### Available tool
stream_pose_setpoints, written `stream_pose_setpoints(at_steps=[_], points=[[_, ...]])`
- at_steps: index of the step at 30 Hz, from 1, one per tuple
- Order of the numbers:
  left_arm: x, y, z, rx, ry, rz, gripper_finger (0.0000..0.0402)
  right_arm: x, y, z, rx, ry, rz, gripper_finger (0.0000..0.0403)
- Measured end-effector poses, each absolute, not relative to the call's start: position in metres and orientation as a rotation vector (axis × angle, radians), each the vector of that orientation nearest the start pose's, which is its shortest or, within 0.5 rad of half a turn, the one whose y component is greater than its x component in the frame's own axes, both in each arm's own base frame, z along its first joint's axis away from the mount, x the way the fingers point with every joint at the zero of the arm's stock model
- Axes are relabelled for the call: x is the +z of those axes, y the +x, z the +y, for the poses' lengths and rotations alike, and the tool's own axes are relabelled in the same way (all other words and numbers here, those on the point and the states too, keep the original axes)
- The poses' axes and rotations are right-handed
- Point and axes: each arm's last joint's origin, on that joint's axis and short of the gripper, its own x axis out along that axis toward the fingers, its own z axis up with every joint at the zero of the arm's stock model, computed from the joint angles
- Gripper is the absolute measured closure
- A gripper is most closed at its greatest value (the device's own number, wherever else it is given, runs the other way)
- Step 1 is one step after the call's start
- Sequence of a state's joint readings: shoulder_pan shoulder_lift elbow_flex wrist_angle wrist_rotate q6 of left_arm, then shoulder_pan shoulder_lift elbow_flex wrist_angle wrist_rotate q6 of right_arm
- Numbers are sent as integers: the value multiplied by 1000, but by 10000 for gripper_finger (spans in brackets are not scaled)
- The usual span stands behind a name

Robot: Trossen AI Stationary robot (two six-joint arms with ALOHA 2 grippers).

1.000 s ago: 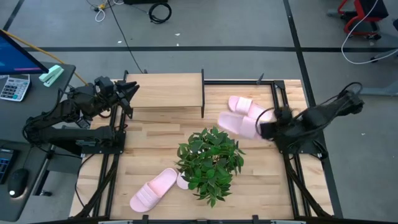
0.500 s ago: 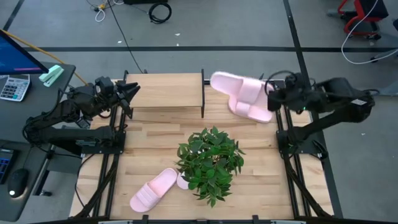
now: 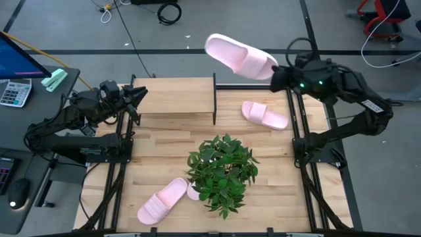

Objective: Pick and place slides into the shelf
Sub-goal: Put the pink slide on the shelf

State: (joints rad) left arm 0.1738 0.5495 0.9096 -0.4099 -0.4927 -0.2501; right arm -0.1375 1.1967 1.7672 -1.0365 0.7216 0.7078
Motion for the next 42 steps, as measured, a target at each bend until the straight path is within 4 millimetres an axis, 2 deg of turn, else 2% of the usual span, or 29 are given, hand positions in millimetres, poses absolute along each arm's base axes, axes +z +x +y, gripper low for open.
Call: stream_pose_setpoints(at_steps=[7, 17, 22, 31, 37, 42], points=[[382, 92, 30, 665, -237, -64, 314, 491, 210, -63, -792, 492, 156, 380], [383, 104, 32, 663, -251, -72, 306, 469, 247, -85, -550, 461, 346, 380], [380, 113, 32, 616, -287, -48, 307, 462, 254, -94, -469, 356, 411, 380], [376, 133, 32, 497, -326, -4, 289, 459, 258, -98, -390, 329, 432, 380], [376, 142, 34, 489, -345, -16, 250, 454, 264, -100, -385, 323, 455, 380], [379, 143, 32, 425, -351, -34, 206, 446, 270, -102, -387, 310, 512, 380]])
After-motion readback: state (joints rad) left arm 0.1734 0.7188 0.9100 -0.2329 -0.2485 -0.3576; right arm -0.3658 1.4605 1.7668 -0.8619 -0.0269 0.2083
